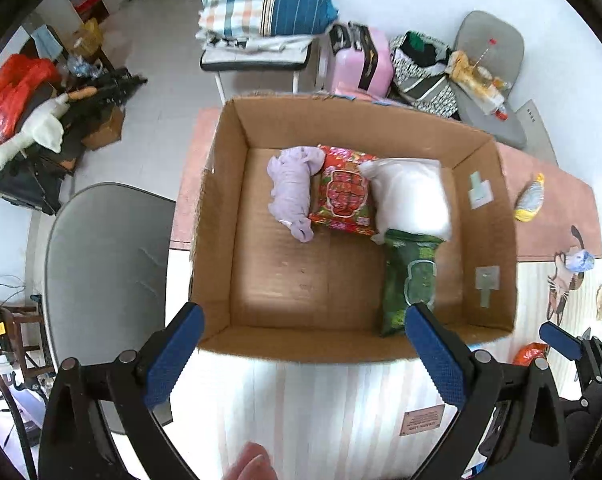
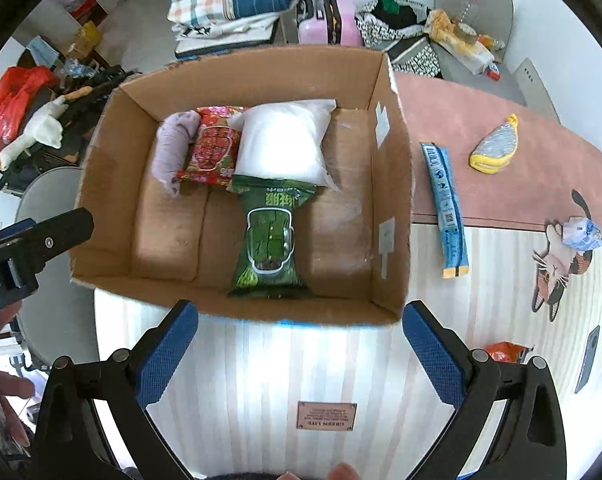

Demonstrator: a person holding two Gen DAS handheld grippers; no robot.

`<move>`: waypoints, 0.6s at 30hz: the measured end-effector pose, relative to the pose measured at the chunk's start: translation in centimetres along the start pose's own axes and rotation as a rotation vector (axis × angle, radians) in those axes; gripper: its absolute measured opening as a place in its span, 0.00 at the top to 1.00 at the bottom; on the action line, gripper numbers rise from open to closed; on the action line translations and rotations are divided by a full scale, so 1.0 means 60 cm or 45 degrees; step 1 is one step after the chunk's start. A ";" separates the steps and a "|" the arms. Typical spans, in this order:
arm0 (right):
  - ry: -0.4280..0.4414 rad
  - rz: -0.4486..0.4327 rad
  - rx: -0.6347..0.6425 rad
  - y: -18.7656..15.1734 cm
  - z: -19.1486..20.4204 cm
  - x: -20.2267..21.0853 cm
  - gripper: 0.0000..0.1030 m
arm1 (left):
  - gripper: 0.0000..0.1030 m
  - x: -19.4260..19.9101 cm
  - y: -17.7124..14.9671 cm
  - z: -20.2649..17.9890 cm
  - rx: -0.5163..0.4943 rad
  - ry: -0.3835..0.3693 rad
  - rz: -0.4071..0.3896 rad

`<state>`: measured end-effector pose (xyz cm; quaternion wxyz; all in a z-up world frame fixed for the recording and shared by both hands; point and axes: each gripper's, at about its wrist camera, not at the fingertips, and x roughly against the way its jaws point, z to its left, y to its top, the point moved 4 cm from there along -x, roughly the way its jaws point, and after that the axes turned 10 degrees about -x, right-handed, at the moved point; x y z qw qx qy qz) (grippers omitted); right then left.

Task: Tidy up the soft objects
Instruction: 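Withdraw both tools from the box toward the table items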

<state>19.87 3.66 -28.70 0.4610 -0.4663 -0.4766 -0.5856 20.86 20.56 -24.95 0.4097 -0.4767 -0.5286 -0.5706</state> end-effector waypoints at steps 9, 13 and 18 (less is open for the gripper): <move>0.120 -0.011 -0.069 -0.020 -0.056 0.044 0.00 | 0.01 0.045 -0.018 -0.099 -0.074 -0.071 -0.026; 0.164 0.001 -0.161 -0.015 -0.121 0.056 0.00 | 0.01 0.054 0.004 -0.173 -0.157 -0.045 -0.033; 0.127 0.016 -0.389 -0.017 -0.291 0.053 0.00 | 0.01 0.048 0.033 -0.277 -0.270 -0.020 -0.026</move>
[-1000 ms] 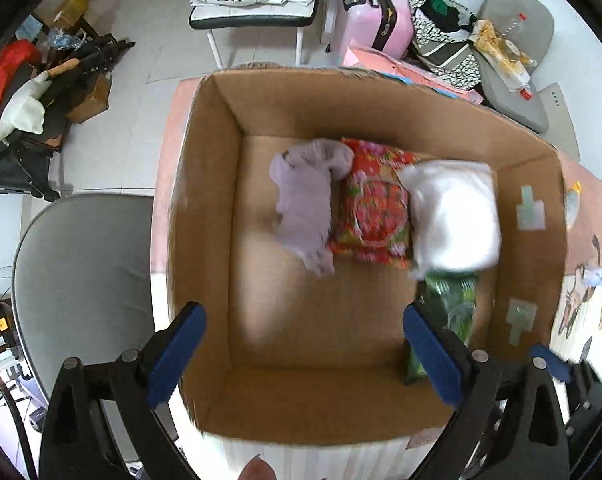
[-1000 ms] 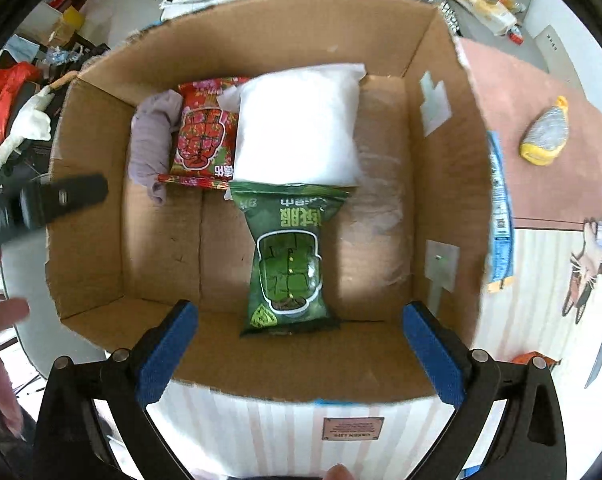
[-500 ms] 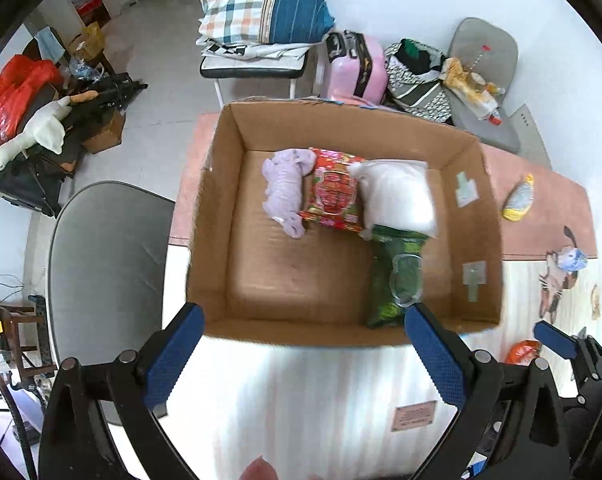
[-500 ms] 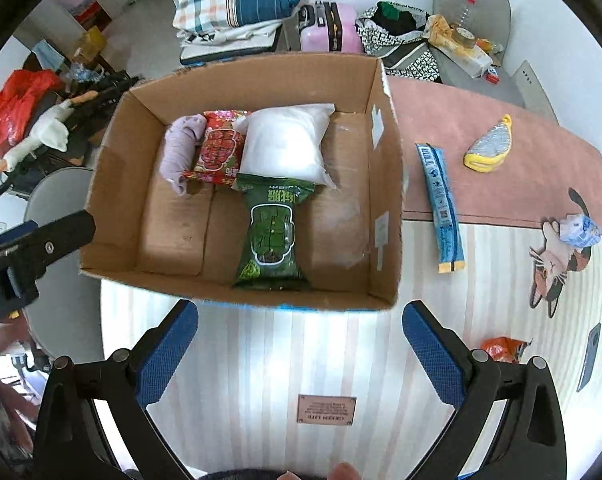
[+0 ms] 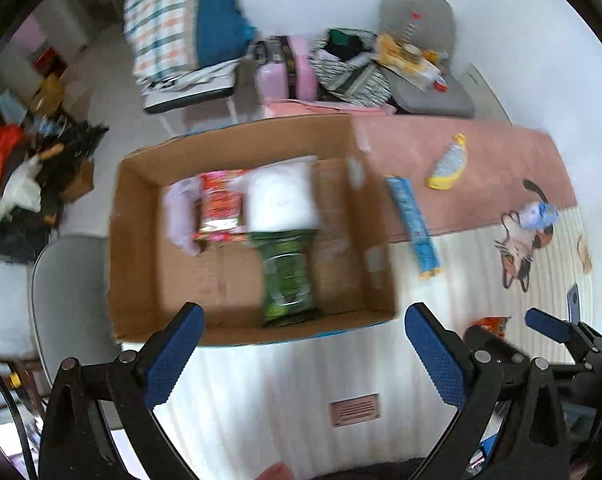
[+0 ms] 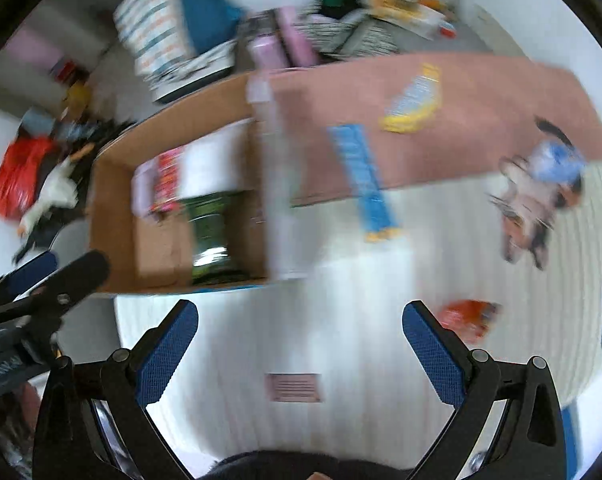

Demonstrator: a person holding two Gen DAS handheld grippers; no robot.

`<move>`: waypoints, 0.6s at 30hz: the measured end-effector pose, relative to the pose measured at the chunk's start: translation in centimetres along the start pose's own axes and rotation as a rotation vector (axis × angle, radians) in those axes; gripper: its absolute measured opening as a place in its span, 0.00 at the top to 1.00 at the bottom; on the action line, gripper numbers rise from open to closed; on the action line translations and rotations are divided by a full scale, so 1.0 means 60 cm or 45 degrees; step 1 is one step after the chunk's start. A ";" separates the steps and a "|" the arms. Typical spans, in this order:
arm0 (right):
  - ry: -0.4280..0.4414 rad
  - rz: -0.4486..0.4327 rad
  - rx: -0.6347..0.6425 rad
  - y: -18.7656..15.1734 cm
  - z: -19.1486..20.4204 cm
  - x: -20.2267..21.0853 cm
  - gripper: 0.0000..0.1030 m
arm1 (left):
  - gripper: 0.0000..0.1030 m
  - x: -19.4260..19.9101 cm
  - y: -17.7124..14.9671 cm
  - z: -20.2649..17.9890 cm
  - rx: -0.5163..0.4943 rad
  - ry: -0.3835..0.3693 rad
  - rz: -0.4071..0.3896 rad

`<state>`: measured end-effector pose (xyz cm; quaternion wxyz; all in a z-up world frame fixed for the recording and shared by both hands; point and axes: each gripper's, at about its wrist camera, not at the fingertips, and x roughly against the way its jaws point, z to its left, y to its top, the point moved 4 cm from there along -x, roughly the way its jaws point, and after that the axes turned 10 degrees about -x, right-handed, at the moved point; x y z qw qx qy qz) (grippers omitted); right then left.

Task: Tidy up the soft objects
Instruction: 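Withdraw both tools from the box toward the table items, then grasp the silver scrubber with the left tool while the right tool grasps the panda bag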

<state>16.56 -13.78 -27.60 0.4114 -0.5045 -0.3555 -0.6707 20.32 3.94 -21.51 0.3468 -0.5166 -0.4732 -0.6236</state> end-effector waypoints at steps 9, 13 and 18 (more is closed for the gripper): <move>0.068 0.182 -0.679 -0.020 -0.313 -0.107 0.01 | 0.01 -0.117 0.067 -0.184 -0.212 -0.056 0.178; 0.199 0.311 -0.911 -0.059 -0.365 -0.183 0.19 | 0.01 -0.161 0.067 -0.222 -0.224 -0.083 0.268; 0.220 0.349 -0.947 -0.060 -0.363 -0.254 0.45 | 0.01 -0.187 0.069 -0.233 -0.222 -0.068 0.323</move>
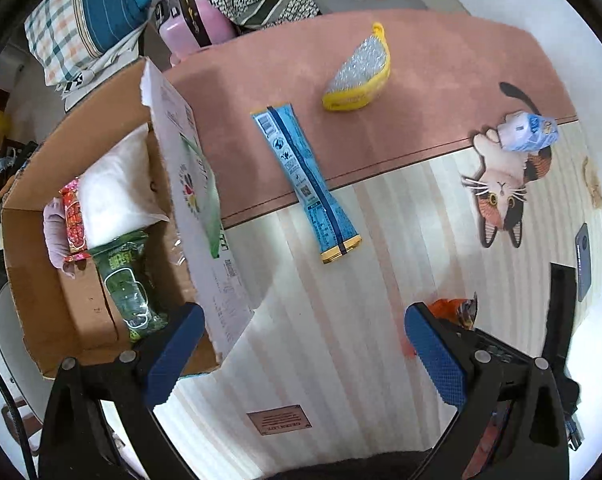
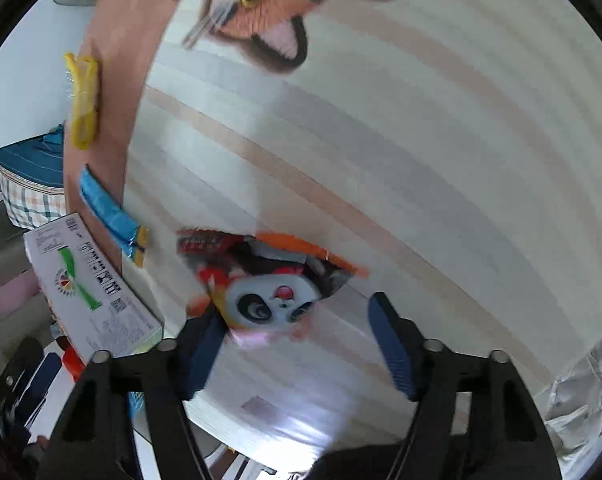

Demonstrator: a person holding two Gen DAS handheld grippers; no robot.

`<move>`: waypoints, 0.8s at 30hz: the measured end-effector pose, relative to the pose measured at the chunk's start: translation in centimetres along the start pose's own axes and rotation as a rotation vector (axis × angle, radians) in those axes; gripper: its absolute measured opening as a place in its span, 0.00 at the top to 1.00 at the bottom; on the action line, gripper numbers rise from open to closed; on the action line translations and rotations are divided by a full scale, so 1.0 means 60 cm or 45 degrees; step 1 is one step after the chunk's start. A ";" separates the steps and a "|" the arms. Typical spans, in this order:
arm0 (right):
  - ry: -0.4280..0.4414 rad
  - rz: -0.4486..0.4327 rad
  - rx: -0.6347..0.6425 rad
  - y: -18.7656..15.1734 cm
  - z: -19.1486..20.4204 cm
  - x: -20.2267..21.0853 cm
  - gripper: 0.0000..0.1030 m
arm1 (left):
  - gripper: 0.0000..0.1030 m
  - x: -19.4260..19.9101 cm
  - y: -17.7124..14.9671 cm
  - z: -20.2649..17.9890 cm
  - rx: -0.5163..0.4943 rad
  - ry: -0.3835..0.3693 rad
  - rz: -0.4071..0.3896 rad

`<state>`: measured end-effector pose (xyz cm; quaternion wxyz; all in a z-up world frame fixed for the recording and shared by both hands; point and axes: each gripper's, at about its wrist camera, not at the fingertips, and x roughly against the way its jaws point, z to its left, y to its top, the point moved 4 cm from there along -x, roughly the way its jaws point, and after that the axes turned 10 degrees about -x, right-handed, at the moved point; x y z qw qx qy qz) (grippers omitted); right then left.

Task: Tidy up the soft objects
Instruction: 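Grasp the silver scrubber with the left tool while the right tool grasps the panda bag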

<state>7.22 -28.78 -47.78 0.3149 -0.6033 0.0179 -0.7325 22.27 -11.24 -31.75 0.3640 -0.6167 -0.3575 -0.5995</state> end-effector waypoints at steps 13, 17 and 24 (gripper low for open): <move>-0.425 -0.232 0.507 0.107 0.151 0.067 0.69 | 0.01 -0.026 0.236 -0.017 -0.153 0.086 -0.019; -0.560 -0.264 0.545 0.176 0.188 0.068 0.69 | 0.01 -0.082 0.311 -0.035 -0.191 0.051 0.046; -0.592 -0.250 0.554 0.215 0.231 0.067 0.68 | 0.01 -0.178 0.371 -0.063 -0.278 0.049 0.184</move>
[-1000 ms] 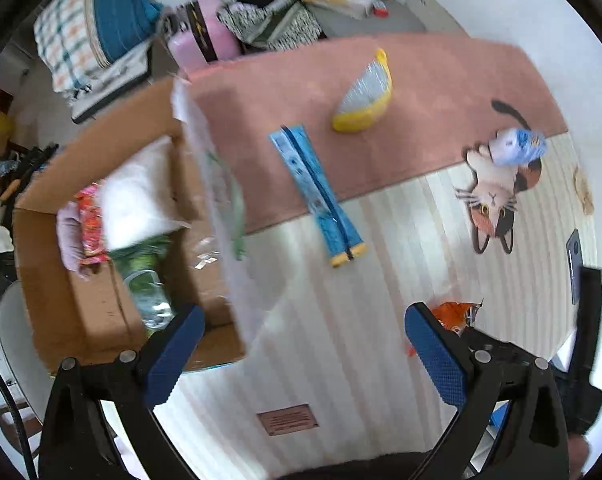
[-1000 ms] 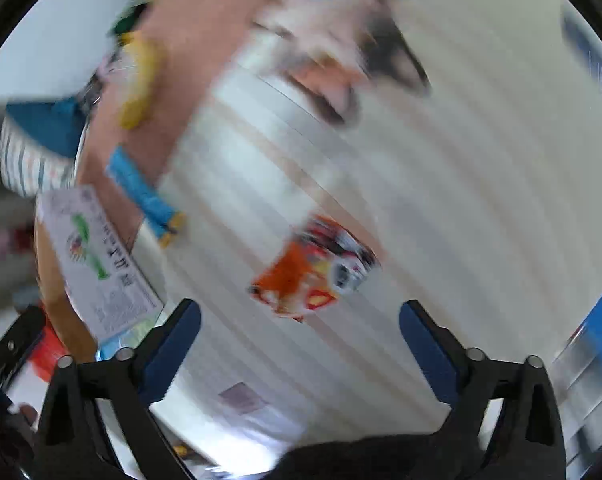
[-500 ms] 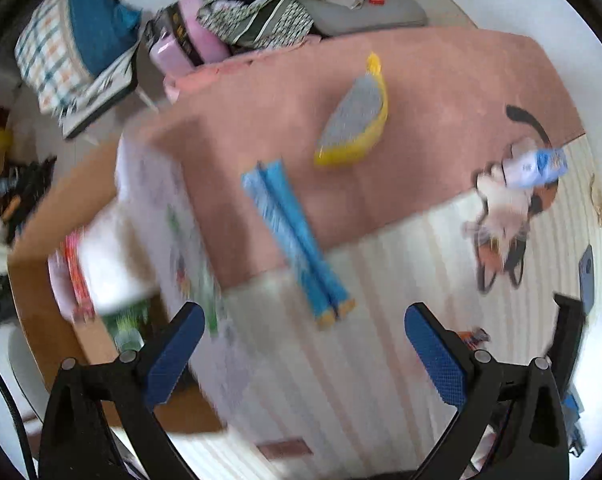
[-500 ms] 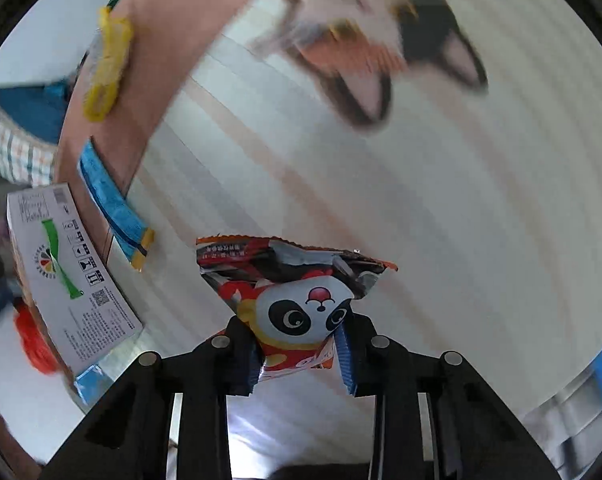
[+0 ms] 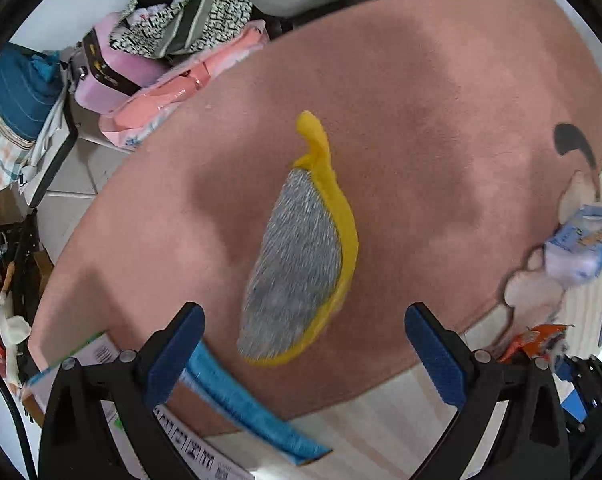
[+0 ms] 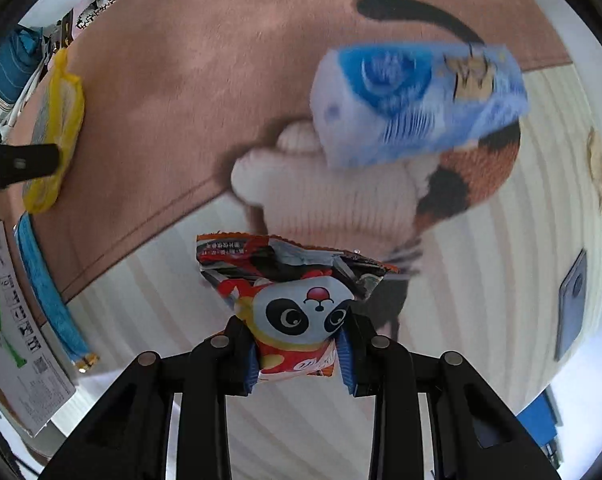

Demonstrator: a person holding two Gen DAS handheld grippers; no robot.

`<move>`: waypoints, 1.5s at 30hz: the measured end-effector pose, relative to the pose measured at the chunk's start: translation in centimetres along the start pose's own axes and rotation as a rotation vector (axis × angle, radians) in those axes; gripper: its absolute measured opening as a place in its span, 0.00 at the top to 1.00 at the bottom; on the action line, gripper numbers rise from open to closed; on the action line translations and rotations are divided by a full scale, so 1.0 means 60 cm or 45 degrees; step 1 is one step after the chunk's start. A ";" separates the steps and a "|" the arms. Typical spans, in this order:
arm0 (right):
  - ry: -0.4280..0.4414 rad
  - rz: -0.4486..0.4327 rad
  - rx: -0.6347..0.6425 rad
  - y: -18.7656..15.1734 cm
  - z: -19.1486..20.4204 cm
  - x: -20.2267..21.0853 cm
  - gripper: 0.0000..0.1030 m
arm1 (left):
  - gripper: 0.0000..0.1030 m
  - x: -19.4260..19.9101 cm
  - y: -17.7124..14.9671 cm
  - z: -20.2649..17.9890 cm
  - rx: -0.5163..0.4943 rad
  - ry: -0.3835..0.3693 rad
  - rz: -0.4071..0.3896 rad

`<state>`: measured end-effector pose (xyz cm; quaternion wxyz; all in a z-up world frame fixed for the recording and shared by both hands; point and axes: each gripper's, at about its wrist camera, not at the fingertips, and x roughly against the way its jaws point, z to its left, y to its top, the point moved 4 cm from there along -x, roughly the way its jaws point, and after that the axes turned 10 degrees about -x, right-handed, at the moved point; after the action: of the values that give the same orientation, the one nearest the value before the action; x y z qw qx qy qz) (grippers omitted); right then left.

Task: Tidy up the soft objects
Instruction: 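Grasp the silver scrubber with the left tool while the right tool grasps the panda bag, then lower the scrubber and panda bag into the box and open both tools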

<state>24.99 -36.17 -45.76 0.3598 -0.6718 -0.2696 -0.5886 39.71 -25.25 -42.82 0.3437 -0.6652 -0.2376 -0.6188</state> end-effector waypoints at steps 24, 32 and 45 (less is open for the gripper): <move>0.210 -0.141 0.204 -0.095 0.087 0.182 0.69 | 0.53 0.145 -0.229 0.022 0.248 -0.116 -0.335; 0.399 -0.133 0.447 -0.283 0.271 0.250 0.69 | 0.53 0.210 -0.486 0.150 0.541 -0.138 -0.432; 0.505 0.136 0.631 -0.476 0.607 0.163 0.69 | 0.52 0.084 -0.686 0.424 0.883 -0.273 -0.156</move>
<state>25.88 9.41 -33.14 0.5885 -0.4493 -0.2938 -0.6046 26.58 20.10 -31.11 0.4841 -0.5547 -0.5073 -0.4478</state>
